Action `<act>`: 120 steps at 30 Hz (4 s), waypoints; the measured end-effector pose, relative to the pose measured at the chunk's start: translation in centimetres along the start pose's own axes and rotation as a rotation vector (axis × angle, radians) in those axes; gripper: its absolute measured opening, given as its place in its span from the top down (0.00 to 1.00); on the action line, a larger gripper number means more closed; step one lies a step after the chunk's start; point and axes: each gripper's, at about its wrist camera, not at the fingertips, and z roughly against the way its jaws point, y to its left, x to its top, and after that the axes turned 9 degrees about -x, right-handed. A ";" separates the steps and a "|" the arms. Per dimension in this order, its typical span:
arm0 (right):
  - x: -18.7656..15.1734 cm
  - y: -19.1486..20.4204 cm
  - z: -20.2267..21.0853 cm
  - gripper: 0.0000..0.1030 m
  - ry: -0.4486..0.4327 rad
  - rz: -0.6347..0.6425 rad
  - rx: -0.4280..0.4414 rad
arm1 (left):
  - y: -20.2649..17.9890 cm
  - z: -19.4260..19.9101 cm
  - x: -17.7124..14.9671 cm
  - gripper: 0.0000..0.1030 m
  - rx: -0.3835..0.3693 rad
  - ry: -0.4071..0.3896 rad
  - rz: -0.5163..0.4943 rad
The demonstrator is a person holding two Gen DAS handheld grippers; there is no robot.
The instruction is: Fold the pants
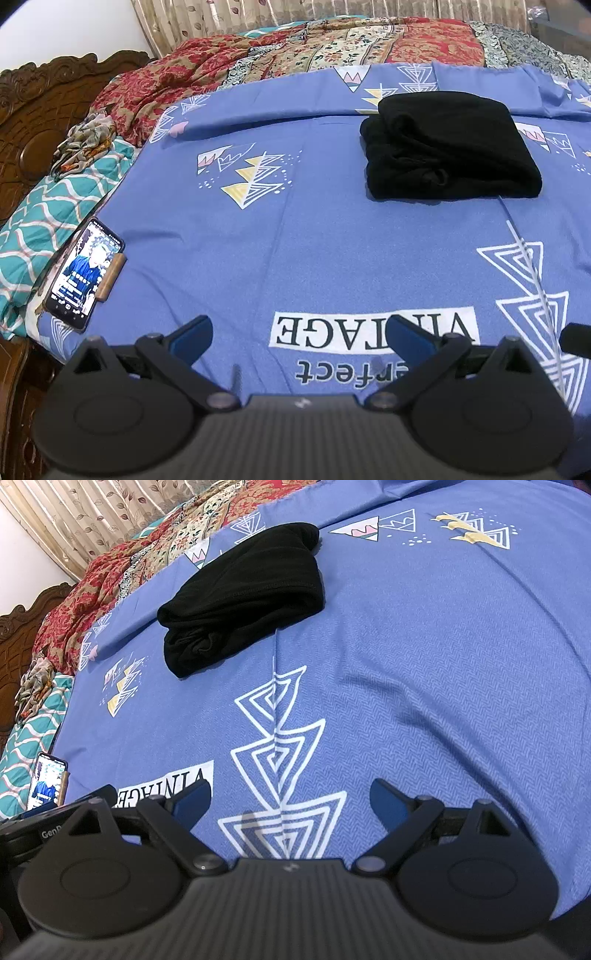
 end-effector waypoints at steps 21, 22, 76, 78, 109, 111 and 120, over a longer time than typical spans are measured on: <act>-0.1 -0.1 -0.1 0.08 -0.004 -0.001 0.000 | -0.8 1.1 0.2 0.00 -0.019 -0.050 -0.038; 0.0 -0.1 -0.1 0.08 -0.004 -0.001 0.001 | -0.9 1.1 0.2 0.00 -0.019 -0.050 -0.041; 0.1 -0.1 0.1 0.08 -0.003 -0.004 0.006 | -0.2 -0.2 -0.2 0.00 0.044 0.081 -0.015; 0.1 -0.1 0.1 0.08 -0.003 -0.003 0.006 | -0.2 -0.2 -0.2 0.00 0.043 0.082 -0.016; 1.2 -0.9 0.8 0.08 -0.071 0.002 -0.008 | -0.4 -0.8 -0.1 0.00 0.036 0.110 -0.029; 1.3 -1.1 0.8 0.08 -0.072 -0.006 -0.009 | -0.5 -1.0 0.0 0.00 0.032 0.115 -0.030; 2.6 -2.0 1.2 0.08 -0.100 -0.041 -0.021 | -1.2 -1.3 1.1 0.00 0.012 0.114 -0.047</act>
